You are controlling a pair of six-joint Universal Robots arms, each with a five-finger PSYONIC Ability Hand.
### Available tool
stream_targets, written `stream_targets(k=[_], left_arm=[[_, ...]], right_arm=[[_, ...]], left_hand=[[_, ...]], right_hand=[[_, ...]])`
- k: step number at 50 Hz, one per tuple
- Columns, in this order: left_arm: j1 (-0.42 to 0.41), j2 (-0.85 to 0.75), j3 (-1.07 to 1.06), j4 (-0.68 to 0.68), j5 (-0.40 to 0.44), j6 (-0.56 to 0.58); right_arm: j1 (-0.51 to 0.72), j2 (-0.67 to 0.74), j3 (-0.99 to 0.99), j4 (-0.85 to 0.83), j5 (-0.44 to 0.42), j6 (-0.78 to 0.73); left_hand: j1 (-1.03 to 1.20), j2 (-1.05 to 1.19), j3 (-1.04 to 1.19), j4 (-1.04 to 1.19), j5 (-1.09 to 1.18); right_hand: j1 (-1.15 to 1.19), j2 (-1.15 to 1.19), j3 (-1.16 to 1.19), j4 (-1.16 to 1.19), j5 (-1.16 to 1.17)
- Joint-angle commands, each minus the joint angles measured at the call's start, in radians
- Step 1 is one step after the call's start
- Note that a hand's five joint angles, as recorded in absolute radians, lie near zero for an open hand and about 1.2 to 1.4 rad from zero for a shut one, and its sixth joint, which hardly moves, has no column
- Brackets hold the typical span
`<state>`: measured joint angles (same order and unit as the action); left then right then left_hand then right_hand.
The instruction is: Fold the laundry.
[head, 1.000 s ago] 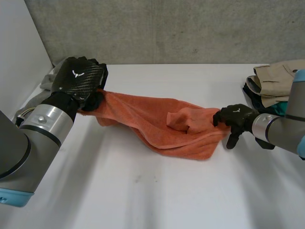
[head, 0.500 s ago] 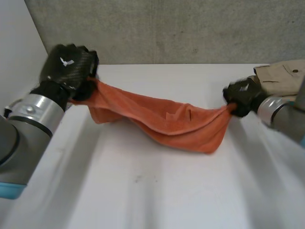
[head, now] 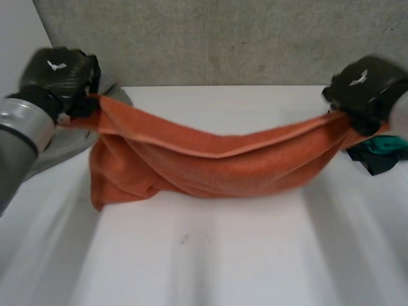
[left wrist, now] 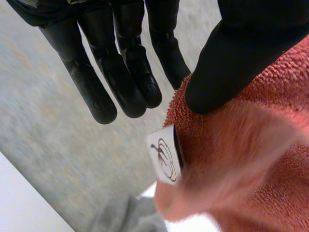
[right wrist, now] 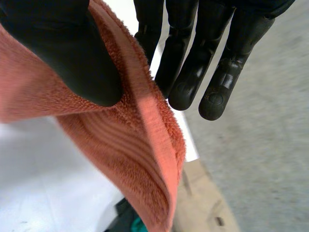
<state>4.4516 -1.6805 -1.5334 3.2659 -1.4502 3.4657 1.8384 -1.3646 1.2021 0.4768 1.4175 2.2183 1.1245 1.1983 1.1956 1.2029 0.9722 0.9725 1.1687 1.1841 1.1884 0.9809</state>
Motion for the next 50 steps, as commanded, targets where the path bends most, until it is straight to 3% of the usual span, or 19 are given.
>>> stream_targets(k=[1, 6, 9, 15, 20, 31, 37, 46, 50], left_arm=[[0.003, -0.283, 0.235, 0.014, 0.002, 0.004], [-0.003, -0.387, 0.468, 0.104, -0.001, 0.000], [-0.003, -0.404, 0.587, 0.236, -0.012, -0.007], [-0.011, -0.387, 0.654, 0.483, -0.113, -0.011], [-0.011, -0.349, 0.606, 0.491, -0.137, -0.020], [0.008, -0.257, 0.095, 0.468, -0.107, -0.132], [-0.003, -0.286, -0.066, 0.475, -0.050, -0.131], [0.002, -0.384, -0.094, 0.457, -0.044, -0.097], [0.009, -0.354, -0.109, 0.456, -0.045, -0.086]], right_arm=[[0.030, 0.283, -0.133, -0.217, 0.061, 0.023], [0.028, 0.371, -0.254, -0.533, 0.100, 0.089], [0.028, 0.387, -0.315, -0.752, 0.130, 0.101], [0.032, 0.368, -0.374, -1.003, 0.146, 0.106], [0.035, 0.308, -0.334, -1.009, 0.147, 0.118], [0.052, 0.191, 0.178, -0.834, 0.094, 0.167], [0.044, 0.205, 0.329, -0.779, 0.043, 0.294], [0.038, 0.320, 0.387, -0.744, 0.012, 0.399], [0.038, 0.318, 0.393, -0.692, 0.003, 0.422]], left_hand=[[0.272, 0.198, 0.201, 0.193, 0.250], [0.272, 0.198, 0.201, 0.193, 0.250], [0.272, 0.198, 0.201, 0.193, 0.250], [0.272, 0.198, 0.201, 0.193, 0.250], [0.272, 0.198, 0.201, 0.193, 0.250], [0.272, 0.198, 0.201, 0.193, 0.250], [0.272, 0.198, 0.201, 0.193, 0.250], [0.272, 0.198, 0.201, 0.193, 0.250], [0.272, 0.198, 0.201, 0.193, 0.250]], right_hand=[[0.424, 0.228, 0.212, 0.208, 0.241], [0.424, 0.228, 0.212, 0.208, 0.241], [0.424, 0.228, 0.212, 0.208, 0.241], [0.424, 0.228, 0.212, 0.208, 0.241], [0.424, 0.228, 0.212, 0.208, 0.241], [0.424, 0.228, 0.212, 0.208, 0.241], [0.424, 0.228, 0.212, 0.208, 0.241], [0.416, 0.220, 0.204, 0.200, 0.233], [-0.099, -0.296, -0.311, -0.315, -0.282]])
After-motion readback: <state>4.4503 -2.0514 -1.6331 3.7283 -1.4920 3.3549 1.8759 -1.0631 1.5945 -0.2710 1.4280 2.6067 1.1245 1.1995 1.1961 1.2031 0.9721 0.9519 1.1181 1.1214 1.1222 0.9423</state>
